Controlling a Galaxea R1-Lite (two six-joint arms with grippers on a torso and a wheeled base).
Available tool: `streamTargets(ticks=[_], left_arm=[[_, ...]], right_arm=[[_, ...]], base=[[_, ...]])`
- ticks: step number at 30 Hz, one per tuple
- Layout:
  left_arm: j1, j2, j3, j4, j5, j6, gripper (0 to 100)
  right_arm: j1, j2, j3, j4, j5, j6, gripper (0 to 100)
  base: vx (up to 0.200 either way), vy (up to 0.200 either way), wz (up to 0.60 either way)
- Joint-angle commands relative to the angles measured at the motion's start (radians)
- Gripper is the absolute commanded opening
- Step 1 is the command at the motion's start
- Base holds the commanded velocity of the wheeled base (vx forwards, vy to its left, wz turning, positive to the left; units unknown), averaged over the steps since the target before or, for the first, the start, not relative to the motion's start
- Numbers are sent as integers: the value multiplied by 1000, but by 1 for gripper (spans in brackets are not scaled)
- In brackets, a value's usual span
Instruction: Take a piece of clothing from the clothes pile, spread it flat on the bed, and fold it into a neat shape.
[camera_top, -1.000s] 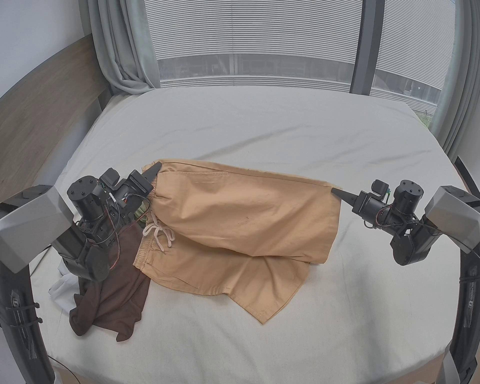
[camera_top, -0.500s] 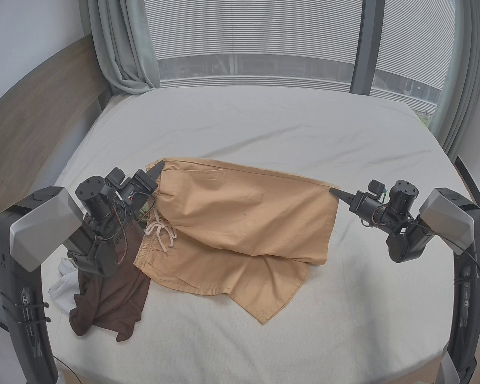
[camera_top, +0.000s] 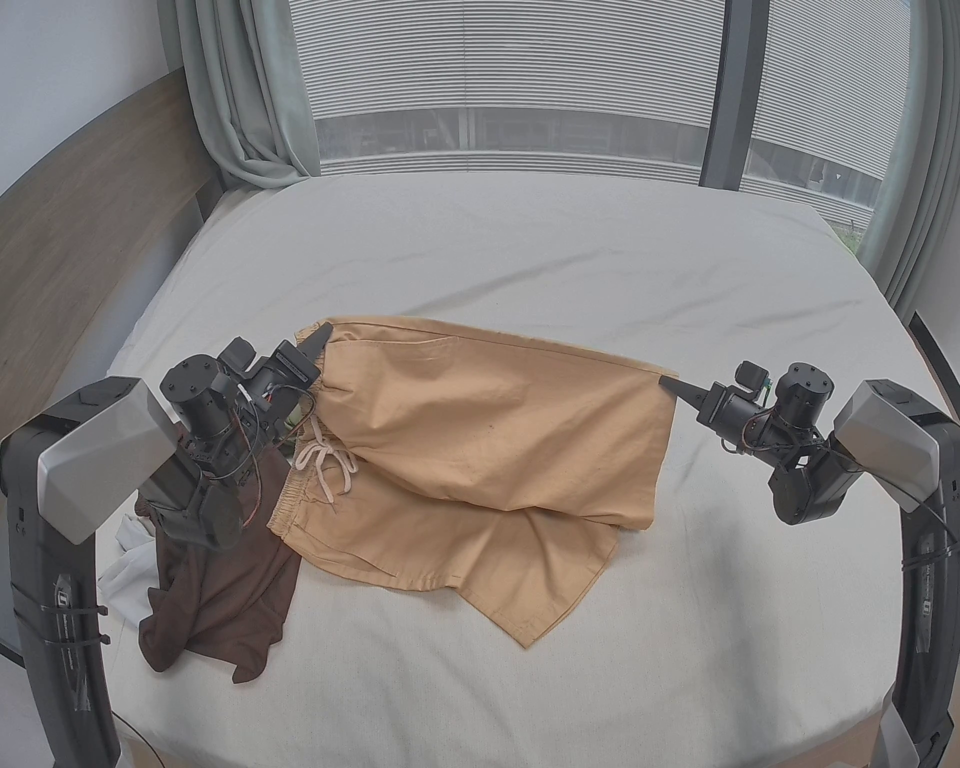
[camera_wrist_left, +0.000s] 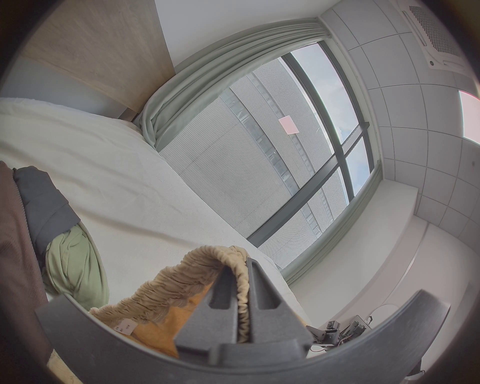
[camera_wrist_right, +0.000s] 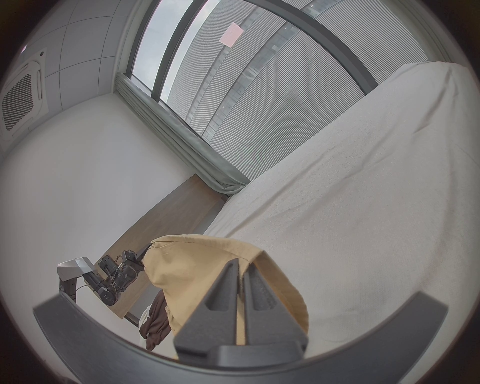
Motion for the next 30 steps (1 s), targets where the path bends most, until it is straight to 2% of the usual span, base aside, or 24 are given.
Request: streamTargets(ticks=[1,2,4,5,11,14,20,27,30], left_arm=[[-1,7,-6,0,-1,0,0],[-1,7,-4,0,-1,0,0],[-1,9,-4,0,-1,0,0],[-1,12,-7,0,-1,0,100],[1,29,-66,38,1,0,100],[1,29,-84,98,8,0,100],[19,22,-99,181,45,6,100],[65,6,-73,241,63,70,100],[81,-21,-35,231,63,87,100]], right_arm=[[2,13,-12,0,0,-2,0],[2,13,-12,-1,0,-2,100],[2,13,-12,-1,0,-3,100],[2,13,-18,-1,0,-3,100],[-2,13,-8,-1,-1,-11,100],[-2,-7,52,-10,-1,-34,100],[5,-78,247,-50,-1,-132,100],[19,-84,413,-205,-1,-141,100],[22,-82,470,-211,-3,-163,100]], base=[[0,0,0],[0,0,0],[0,0,0],[0,0,0],[0,0,0],[0,0,0],[0,0,0],[0,0,0],[0,0,0]])
